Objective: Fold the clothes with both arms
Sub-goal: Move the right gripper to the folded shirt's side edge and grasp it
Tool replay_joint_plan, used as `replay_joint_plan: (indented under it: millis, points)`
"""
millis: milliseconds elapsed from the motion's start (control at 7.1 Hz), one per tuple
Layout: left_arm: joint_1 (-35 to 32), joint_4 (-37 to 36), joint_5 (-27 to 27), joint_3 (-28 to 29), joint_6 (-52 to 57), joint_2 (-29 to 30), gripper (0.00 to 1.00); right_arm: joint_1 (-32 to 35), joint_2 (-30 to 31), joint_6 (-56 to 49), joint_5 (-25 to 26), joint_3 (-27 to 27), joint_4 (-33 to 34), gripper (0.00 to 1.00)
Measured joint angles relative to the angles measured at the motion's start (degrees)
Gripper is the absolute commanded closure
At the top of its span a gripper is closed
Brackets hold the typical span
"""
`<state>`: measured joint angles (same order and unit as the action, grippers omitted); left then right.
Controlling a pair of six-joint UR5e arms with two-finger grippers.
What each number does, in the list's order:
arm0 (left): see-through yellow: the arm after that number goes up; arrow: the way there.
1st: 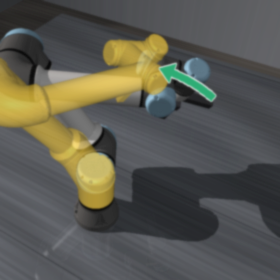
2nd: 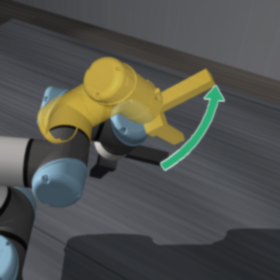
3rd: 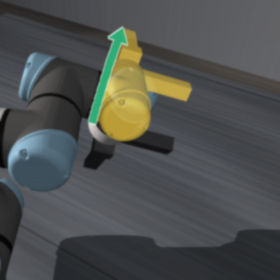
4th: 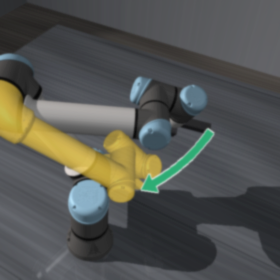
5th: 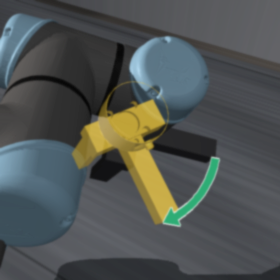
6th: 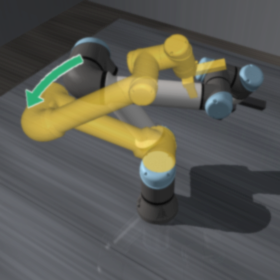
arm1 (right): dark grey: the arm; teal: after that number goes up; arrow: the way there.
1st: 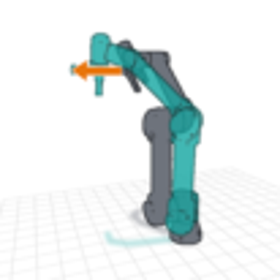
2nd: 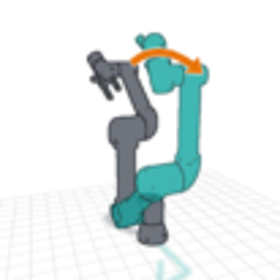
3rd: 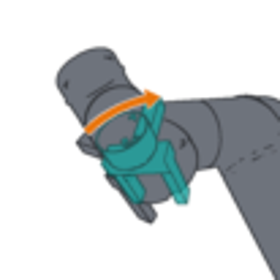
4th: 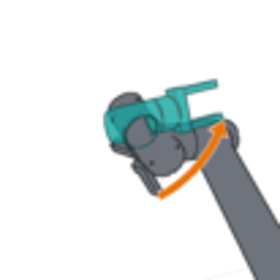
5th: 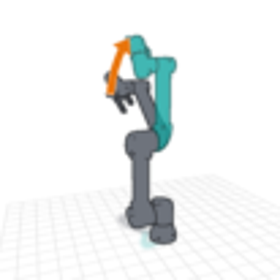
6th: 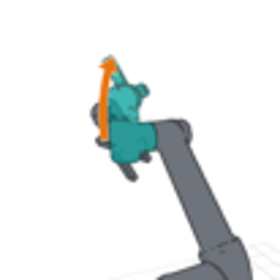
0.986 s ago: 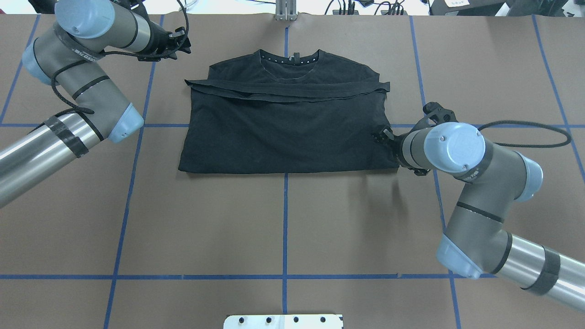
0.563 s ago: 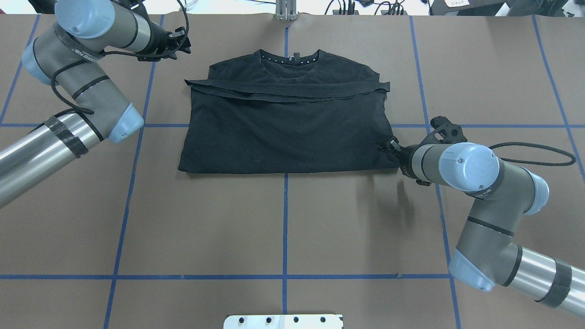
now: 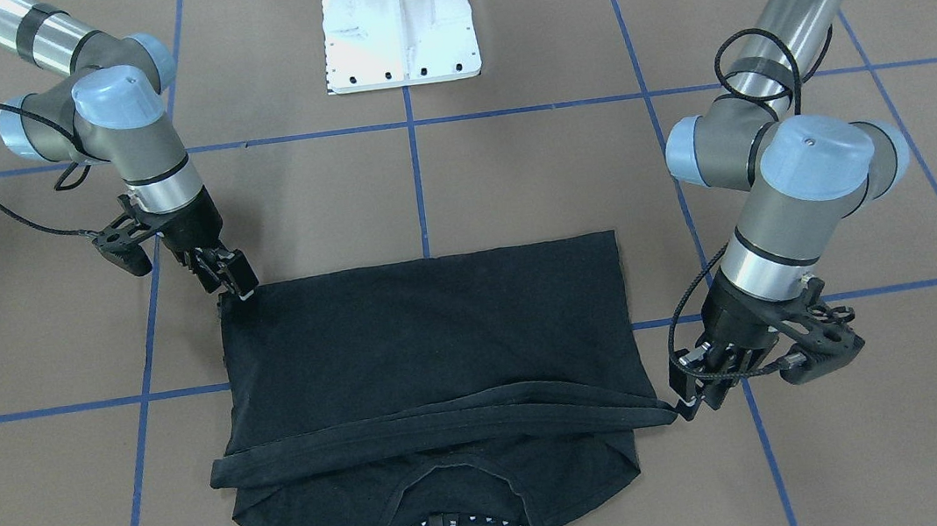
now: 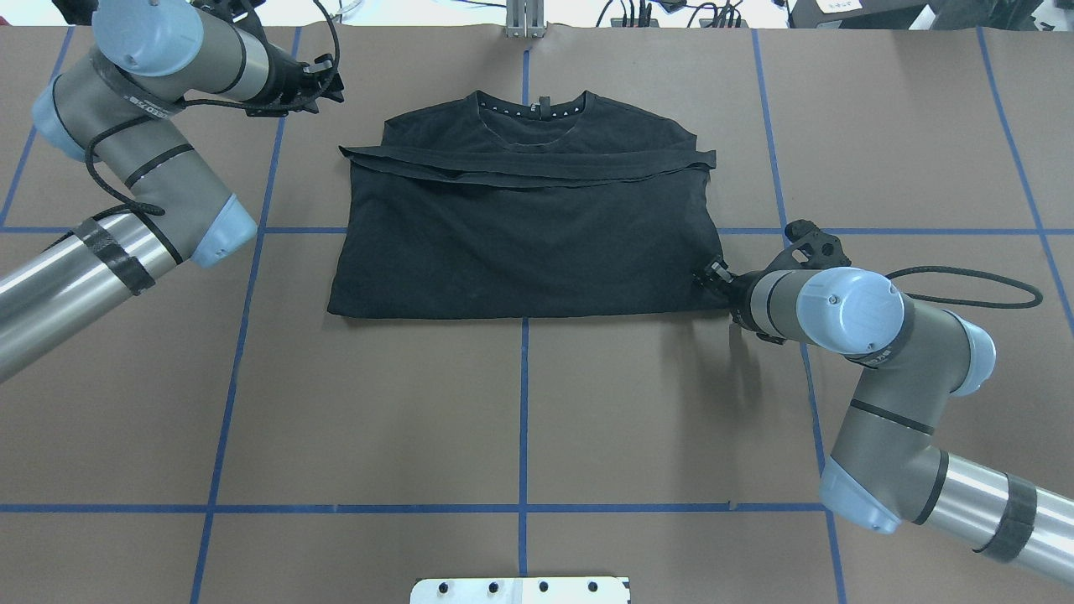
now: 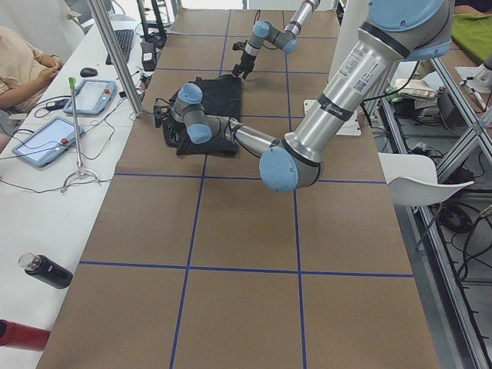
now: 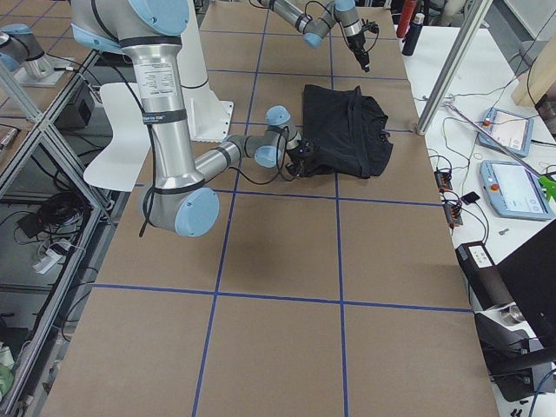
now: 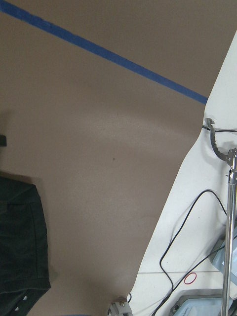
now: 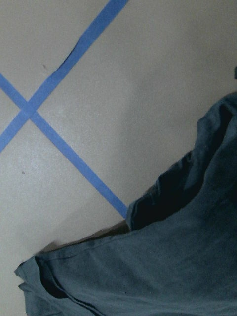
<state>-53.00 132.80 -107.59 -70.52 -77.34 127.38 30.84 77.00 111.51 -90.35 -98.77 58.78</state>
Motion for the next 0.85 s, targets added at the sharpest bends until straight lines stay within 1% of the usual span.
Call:
replay_joint_plan:
  millis: [423, 845]
  points:
    - [0.0, 0.0, -0.1, -0.6, 0.0, -0.7, 0.53, 0.4, -0.3, -0.4, -0.7, -0.2, 0.1, 1.00]
    - [0.0, 0.0, -0.1, -0.8, 0.0, -0.9, 0.53, 3.1, 0.4, -0.5, -5.2, -2.5, 0.2, 1.00]
